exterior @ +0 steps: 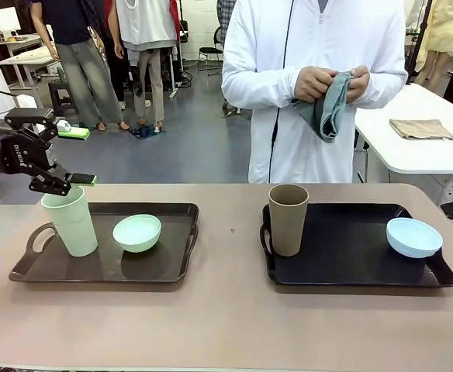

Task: Set up a tray with a mat and arrange the tableware.
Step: Pick up the Picnic Bowl and Reusable plastic cup from the Handle tray in front of the human's position and hold them in the air.

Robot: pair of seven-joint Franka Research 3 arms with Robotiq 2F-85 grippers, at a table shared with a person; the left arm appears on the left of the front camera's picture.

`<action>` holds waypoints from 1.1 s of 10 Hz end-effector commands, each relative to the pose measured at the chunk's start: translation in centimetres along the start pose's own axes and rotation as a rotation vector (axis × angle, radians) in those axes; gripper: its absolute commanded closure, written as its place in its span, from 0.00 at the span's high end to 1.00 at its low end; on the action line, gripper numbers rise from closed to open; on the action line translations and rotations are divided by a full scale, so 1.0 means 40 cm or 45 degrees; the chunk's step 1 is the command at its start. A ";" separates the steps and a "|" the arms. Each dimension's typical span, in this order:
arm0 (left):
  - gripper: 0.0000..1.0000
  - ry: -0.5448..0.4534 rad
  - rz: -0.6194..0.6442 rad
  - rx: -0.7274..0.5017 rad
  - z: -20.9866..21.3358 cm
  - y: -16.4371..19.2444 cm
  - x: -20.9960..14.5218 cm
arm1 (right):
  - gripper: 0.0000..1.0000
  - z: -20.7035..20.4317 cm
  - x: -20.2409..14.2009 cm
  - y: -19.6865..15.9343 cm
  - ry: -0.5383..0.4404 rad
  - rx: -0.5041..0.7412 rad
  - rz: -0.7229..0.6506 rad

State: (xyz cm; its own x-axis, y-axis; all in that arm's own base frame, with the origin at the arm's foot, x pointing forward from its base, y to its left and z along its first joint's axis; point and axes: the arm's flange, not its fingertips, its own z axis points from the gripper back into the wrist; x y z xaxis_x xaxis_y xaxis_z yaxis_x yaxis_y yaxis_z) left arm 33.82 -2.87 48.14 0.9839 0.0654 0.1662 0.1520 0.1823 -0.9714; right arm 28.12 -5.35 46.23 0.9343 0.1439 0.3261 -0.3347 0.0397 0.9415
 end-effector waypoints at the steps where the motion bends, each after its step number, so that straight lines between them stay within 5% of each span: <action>1: 1.00 0.008 -0.002 0.009 0.003 -0.003 0.000 | 1.00 0.002 0.000 0.005 -0.008 0.020 0.006; 2: 1.00 0.000 0.000 0.000 0.000 0.000 0.000 | 1.00 0.000 0.000 0.000 0.000 0.000 0.000; 3: 1.00 0.113 -0.224 0.103 -0.036 -0.096 0.015 | 1.00 -0.017 0.031 0.062 0.061 -0.047 0.002; 6: 1.00 0.016 -0.788 0.812 -0.150 -0.277 0.076 | 1.00 -0.006 0.084 0.191 0.109 -0.670 -0.262; 7: 1.00 0.005 -1.070 1.058 -0.216 -0.317 0.096 | 1.00 -0.005 0.098 0.222 0.097 -0.952 -0.377; 9: 1.00 -0.012 -1.656 1.304 -0.376 -0.330 0.130 | 1.00 -0.004 0.147 0.224 0.025 -1.418 -0.499; 10: 1.00 -0.099 -2.033 1.469 -0.471 -0.312 0.135 | 1.00 -0.019 0.173 0.209 -0.006 -1.601 -0.495; 11: 1.00 -0.078 -2.340 1.520 -0.553 -0.274 0.137 | 1.00 -0.051 0.188 0.182 0.040 -1.593 -0.537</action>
State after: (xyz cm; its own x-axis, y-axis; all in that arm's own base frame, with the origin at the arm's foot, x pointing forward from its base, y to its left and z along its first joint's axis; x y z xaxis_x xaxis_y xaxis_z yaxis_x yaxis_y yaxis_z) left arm 37.17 -25.22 58.66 0.3681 -0.6503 0.6645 0.8600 0.5098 0.0225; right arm 31.55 -3.75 57.29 0.9887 -0.0252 0.1475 -0.0310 0.9297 0.3669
